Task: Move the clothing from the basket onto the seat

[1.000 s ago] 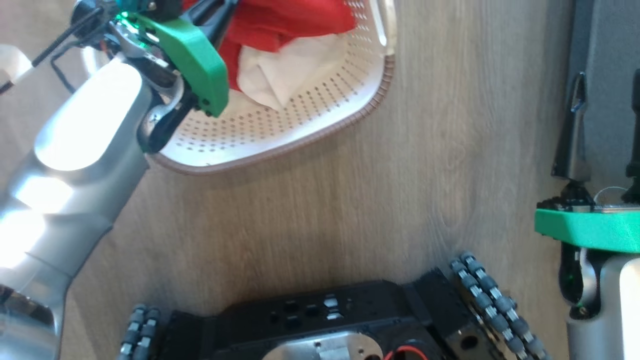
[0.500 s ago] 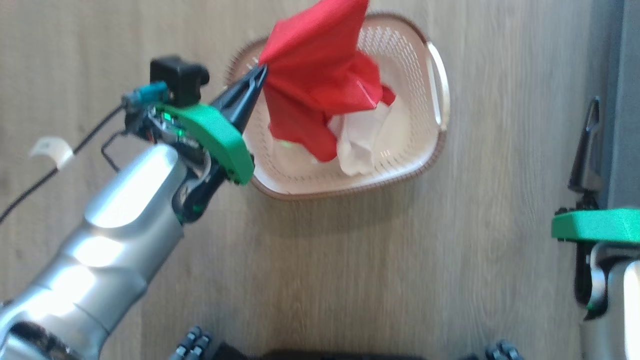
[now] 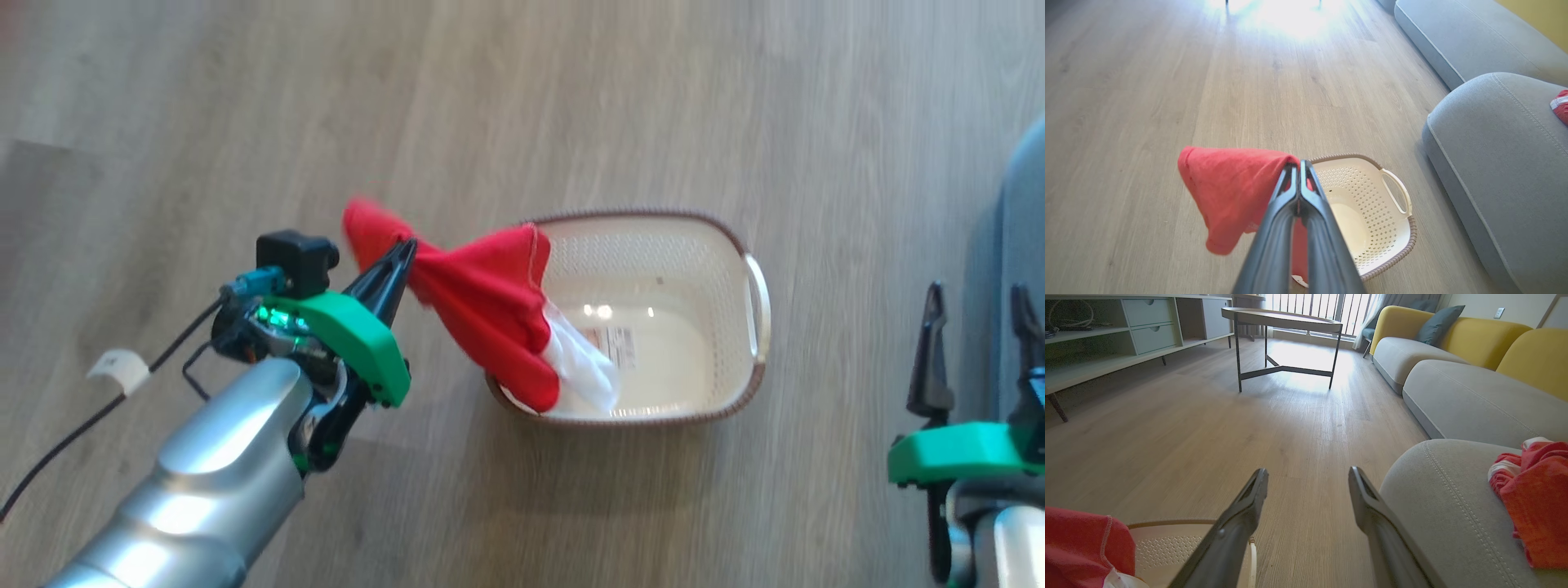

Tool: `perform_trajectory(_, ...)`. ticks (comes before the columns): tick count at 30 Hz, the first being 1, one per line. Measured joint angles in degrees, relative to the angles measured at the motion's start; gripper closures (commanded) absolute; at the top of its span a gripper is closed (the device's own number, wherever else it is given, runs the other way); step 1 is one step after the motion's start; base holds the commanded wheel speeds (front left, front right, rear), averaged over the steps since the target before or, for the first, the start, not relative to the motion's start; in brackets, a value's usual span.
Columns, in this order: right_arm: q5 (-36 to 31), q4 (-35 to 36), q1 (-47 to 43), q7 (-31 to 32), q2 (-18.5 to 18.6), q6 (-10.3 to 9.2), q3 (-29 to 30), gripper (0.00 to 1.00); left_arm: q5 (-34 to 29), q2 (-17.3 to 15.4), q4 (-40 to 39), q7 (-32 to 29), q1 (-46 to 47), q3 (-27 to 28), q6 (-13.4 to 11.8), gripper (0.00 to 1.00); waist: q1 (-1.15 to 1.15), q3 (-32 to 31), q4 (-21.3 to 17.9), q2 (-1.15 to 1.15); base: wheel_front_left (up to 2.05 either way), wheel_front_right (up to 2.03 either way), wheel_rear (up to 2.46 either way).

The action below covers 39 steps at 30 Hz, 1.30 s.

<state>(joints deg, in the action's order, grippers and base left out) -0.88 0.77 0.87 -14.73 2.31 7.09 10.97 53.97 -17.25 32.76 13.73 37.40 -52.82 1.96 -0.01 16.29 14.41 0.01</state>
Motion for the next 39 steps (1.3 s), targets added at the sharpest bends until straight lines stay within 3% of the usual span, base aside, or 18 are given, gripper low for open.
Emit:
perform_trajectory(14,-0.7,-3.4,-2.5,0.0,0.0,0.00,-6.0,0.00,-0.6,-3.7,-8.1,-3.0,-4.9,-1.2,-6.8,1.00,0.00,-11.7,5.9,0.00,0.00,0.00,0.00)
perform_trajectory(25,-0.6,-5.6,-1.9,0.0,0.0,0.00,-11.6,0.00,-1.5,-5.2,-14.7,-5.9,-5.6,-2.2,-10.2,1.00,0.00,-15.4,4.3,0.00,0.00,0.00,0.00)
perform_trajectory(39,2.2,-13.6,10.1,0.0,0.2,0.00,-32.3,0.00,-2.5,-5.2,-20.4,-10.3,-0.6,-2.7,-11.6,1.00,0.00,-17.5,0.3,0.00,0.00,0.00,0.00)
